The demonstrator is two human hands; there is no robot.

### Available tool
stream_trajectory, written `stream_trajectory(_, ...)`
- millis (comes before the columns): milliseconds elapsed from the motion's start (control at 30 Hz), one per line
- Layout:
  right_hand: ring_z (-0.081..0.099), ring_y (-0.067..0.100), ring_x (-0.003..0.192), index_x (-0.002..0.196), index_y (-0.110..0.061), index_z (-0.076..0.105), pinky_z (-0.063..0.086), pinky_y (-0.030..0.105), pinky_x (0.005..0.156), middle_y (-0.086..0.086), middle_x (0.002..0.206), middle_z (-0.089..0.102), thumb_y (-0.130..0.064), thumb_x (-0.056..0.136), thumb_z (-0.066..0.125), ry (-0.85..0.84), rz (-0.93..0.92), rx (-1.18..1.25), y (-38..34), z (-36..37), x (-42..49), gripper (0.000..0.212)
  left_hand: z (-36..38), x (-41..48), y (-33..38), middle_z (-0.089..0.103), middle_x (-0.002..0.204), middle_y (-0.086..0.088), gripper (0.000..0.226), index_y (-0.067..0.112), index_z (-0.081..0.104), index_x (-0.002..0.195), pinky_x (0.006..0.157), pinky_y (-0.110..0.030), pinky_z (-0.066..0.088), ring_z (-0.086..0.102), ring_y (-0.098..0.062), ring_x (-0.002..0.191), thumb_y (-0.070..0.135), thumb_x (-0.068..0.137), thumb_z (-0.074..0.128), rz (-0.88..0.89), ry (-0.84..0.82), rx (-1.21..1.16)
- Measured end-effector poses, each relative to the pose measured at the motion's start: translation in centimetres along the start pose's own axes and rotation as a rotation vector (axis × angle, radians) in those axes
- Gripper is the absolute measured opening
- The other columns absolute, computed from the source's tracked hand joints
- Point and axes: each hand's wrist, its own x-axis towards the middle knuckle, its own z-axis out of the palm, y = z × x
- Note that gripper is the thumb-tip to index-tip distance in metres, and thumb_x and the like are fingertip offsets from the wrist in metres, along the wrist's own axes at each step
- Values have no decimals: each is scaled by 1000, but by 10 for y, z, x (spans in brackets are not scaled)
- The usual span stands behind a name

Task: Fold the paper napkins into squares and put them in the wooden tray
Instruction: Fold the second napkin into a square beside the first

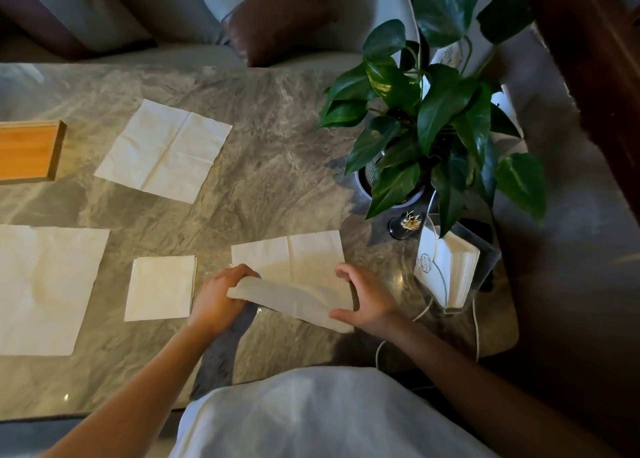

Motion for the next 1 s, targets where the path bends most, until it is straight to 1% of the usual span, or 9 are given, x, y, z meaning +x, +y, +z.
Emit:
stream_trajectory(133,37,13,129,143,-35,24,36,36,107,-8,142,41,-55,59,80,-58,105,-18,8,4,-2,103,4,-2,-4,69,93,14,10,41,54,88,63,-28,48,64,-10,81,41,79,50,-59,-12,-59)
stream_trajectory(300,25,20,137,146,-36,14,28,45,112,-10,153,19,-66,52,78,-177,-19,-256,7,10,-1,118,4,-6,-11,70,89,13,7,39,55,85,61,-25,44,64,-6,80,34,81,52,-121,5,-183)
stream_trajectory(367,26,18,134,146,-35,17,30,42,110,-10,151,21,-58,61,78,-200,-39,-302,4,12,-1,107,1,-10,-13,68,87,16,11,41,54,84,60,-22,42,61,-1,79,31,83,55,-82,-4,-163)
stream_trajectory(433,37,17,126,138,-31,40,38,39,104,-8,141,37,-34,75,74,-98,-83,-260,1,12,-2,72,-2,-14,-14,65,84,20,21,44,54,82,59,-18,39,59,3,76,24,84,59,-29,-18,-90)
stream_trajectory(533,54,16,108,104,-20,67,47,34,85,-6,114,60,-2,75,63,67,-154,-165,-2,13,-2,34,-4,-24,-12,63,79,16,22,45,52,79,56,-17,35,55,-5,69,25,77,61,36,-11,38)
stream_trajectory(700,64,13,78,96,-25,66,52,34,65,-6,86,70,-23,86,63,34,-5,-32,-5,13,-1,11,0,-40,-16,68,81,3,11,30,61,85,56,-29,43,61,-20,71,22,77,64,27,8,119)
stream_trajectory(800,53,12,55,95,-19,69,41,30,52,-3,60,59,-37,91,58,73,114,8,-2,17,-1,21,2,-44,-22,67,81,4,11,25,62,90,62,-36,49,61,-19,73,17,82,63,-128,2,-18)
stream_trajectory(900,59,18,62,99,-20,68,45,34,57,2,68,66,-39,92,56,104,180,69,1,23,-1,23,2,-41,-26,58,64,5,22,32,49,71,53,-30,41,56,-19,62,22,88,57,-181,4,-44)
stream_trajectory(1000,66,8,76,110,-26,62,52,31,70,-6,85,72,-40,87,62,36,222,215,-1,29,3,27,3,-38,-25,50,59,14,32,37,41,66,49,-24,34,49,-9,56,23,89,57,-212,49,-58)
